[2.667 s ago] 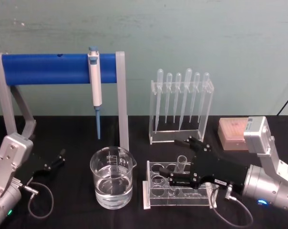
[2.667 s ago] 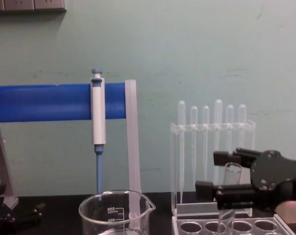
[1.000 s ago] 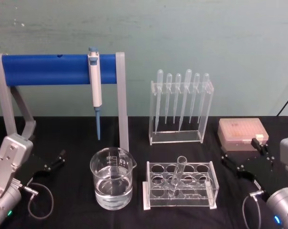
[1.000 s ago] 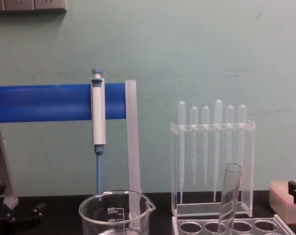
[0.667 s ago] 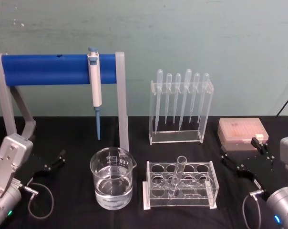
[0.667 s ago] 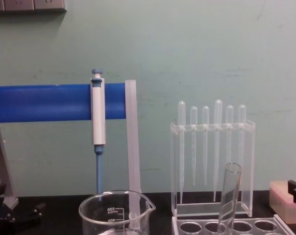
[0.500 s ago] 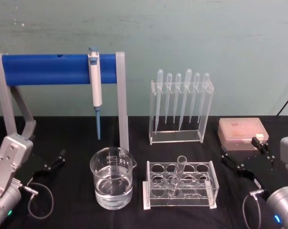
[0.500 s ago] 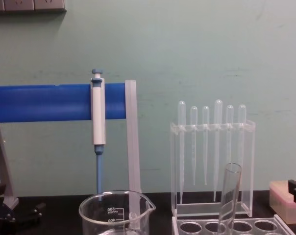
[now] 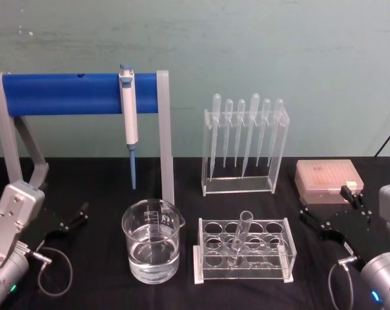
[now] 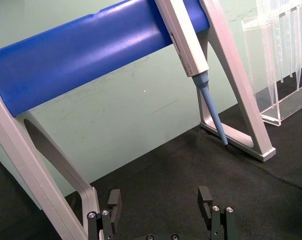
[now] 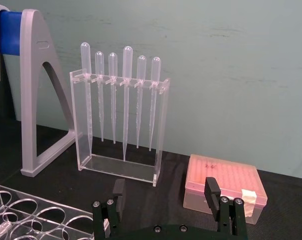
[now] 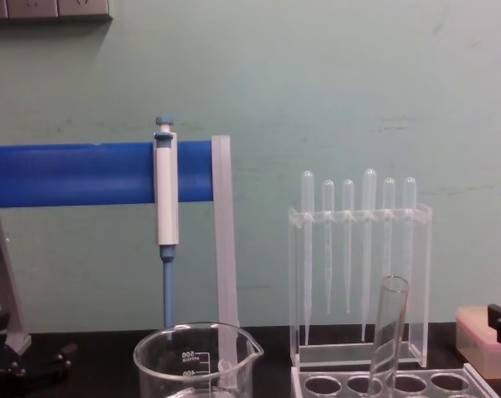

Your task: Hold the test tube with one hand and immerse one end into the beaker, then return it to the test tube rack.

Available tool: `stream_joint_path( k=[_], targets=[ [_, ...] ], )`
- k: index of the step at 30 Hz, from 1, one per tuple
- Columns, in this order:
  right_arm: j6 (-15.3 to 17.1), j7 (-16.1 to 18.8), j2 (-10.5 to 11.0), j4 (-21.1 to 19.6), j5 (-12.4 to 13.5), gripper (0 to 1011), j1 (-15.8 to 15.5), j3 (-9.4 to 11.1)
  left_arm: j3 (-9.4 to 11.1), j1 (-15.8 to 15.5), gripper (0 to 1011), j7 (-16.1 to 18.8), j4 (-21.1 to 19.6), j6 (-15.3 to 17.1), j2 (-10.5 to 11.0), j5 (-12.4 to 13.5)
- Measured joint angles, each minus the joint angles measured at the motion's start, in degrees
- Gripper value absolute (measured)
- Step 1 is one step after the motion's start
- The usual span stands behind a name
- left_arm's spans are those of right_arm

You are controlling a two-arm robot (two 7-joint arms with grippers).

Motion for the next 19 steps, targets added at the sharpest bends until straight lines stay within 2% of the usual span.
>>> stream_joint_path(
  k=[19],
  targets=[
    [0.1,-0.1,0.0,-0.1,0.0,1002,0.0,0.0,0.0,0.0,1000,0.0,0.0,0.0,0.0,0.0]
  ],
)
